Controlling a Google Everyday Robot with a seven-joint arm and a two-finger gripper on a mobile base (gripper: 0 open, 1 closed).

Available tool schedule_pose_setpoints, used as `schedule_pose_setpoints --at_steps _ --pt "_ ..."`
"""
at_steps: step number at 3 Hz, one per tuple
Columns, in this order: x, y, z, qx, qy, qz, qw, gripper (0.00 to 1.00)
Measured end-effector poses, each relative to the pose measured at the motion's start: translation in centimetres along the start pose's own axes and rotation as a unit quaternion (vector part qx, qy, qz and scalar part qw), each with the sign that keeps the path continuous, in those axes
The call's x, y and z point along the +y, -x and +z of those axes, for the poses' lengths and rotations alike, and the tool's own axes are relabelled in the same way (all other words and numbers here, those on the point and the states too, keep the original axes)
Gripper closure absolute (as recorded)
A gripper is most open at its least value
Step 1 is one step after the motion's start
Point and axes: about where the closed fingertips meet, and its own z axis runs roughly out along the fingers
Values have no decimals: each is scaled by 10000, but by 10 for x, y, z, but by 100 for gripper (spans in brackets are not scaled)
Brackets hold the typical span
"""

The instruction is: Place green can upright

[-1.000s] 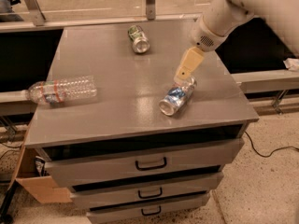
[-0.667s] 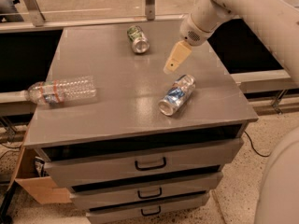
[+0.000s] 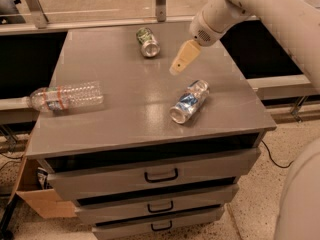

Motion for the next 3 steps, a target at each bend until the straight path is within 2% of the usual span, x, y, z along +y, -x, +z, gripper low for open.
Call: schedule_pose_setpoints --at_steps 1,2,3 --pt "-16 33 0 -568 -250 306 9976 0" --pt "-37 58 4 -931 -399 855 9912 0" --pt "-54 75 20 -1072 -494 1589 9802 0"
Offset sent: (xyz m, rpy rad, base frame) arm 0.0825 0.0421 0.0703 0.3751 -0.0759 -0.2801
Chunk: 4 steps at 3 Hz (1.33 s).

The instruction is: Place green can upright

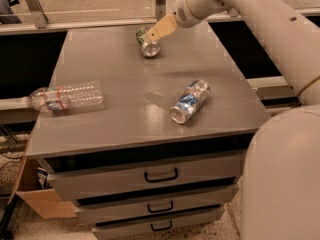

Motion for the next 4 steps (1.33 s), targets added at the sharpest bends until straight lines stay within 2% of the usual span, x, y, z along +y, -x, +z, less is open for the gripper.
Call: schedule_pose_setpoints --at_steps 1,2,3,4 --pt "-11 11 21 -10 -155 692 9975 0" --pt "-20 20 42 90 -363 1150 9927 0" --pt "-28 27 69 424 -606 1433 9869 0" --pt "-28 31 85 633 -736 1496 9840 0"
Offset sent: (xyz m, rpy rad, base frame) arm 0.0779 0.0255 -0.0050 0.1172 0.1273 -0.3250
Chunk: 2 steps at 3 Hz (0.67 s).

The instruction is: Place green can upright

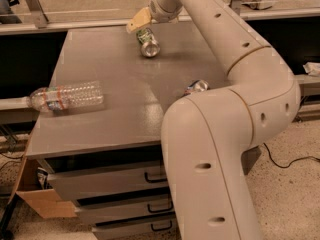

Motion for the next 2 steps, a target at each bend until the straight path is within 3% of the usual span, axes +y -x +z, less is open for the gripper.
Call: schedule_pose_setpoints --at_steps 2 --pt "2 -8 24 535 -357 -53 9979 0"
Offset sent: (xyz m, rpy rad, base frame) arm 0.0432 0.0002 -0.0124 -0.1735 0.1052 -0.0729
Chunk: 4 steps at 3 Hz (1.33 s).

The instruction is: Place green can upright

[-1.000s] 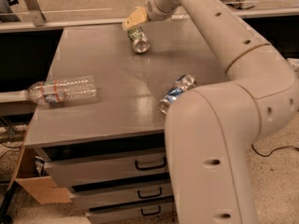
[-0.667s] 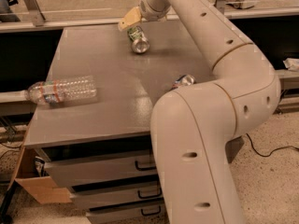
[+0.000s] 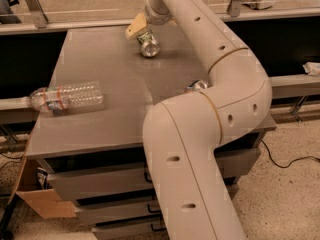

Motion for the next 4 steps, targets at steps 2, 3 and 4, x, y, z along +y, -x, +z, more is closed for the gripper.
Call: schedule_pose_setpoints --at_steps 2,3,4 --pt "6 -10 13 351 -109 -238 9990 11" --pt "18 -11 19 445 -22 -501 9978 30" --pt "25 -13 24 517 47 -647 9966 52"
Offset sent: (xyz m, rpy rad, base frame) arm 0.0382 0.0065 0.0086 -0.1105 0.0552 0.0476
